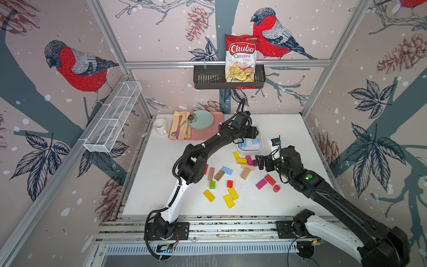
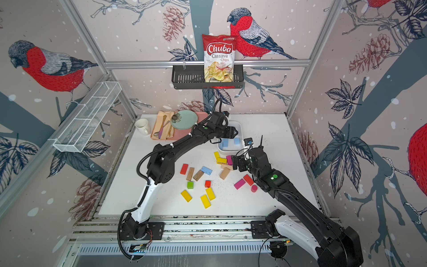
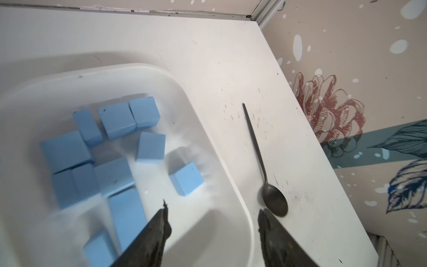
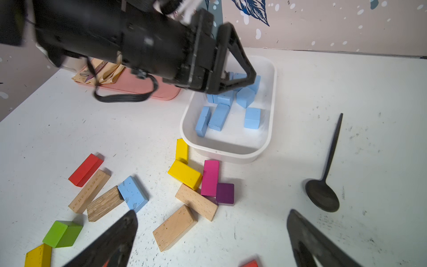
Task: Pick out the blue building blocks
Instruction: Place the building block in the storage box, then pick up the building block from the center of the board.
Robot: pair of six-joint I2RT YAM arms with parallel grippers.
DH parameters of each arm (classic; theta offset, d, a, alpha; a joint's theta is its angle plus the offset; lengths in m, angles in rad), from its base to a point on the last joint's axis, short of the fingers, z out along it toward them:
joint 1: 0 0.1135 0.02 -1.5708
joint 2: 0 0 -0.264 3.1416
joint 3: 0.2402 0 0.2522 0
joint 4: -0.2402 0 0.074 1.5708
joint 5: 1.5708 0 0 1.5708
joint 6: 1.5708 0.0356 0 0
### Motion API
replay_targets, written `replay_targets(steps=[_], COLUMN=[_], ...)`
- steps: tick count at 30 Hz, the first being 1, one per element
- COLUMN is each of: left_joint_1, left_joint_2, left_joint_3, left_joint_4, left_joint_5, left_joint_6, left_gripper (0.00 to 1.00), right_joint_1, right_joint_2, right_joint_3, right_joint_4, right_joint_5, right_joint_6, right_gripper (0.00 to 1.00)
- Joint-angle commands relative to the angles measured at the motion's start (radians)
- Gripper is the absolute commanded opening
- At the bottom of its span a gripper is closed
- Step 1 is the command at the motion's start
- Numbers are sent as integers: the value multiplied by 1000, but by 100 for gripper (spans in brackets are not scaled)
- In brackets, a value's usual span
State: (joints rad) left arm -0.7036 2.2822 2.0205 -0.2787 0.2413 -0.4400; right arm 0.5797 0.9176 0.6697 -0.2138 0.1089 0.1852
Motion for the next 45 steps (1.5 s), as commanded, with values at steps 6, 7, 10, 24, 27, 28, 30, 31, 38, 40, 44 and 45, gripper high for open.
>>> replay_targets(steps=[6,7,10,24,27,28,30,31,38,40,44,45], left_joint_1=[3,3,3,13,24,28,38,43,58,59,63,64], left_joint_2=[-409,-449,-557,-906,-979,-1008,-1064,-1095,-1233,-1260,-1303,-1309], left_joint_3=[-511,-565,-712,-1124,-1193,-1219,-1270,-1298,-1425,-1444,-1466,-1468], left_joint_4=[264,284,347,421,440,451,480,497,546,549,553,550], left_joint_5=[-73,-83,-109,-241,-284,-297,-312,-318,-369,-381,-383,-381], left_joint_6=[113,120,140,249,260,258,247,240,211,207,211,214], left_gripper=[70,71,71,96,97,97,97,97,97,97,97,97], right_joint_1=[3,5,15,155,179,188,199,205,252,265,286,289], right_joint_2=[41,50,82,318,401,429,478,505,691,745,824,841], right_joint_3=[12,16,30,142,177,188,209,220,318,344,378,382], right_joint_4=[42,43,40,25,22,22,22,24,15,10,-3,-4], right_joint_5=[-86,-96,-116,-101,-98,-98,-98,-100,-84,-87,-95,-95], right_joint_6=[-14,-16,-34,-123,-139,-147,-157,-160,-196,-203,-220,-223], right_gripper=[100,100,100,100,100,100,98,97,90,85,78,76])
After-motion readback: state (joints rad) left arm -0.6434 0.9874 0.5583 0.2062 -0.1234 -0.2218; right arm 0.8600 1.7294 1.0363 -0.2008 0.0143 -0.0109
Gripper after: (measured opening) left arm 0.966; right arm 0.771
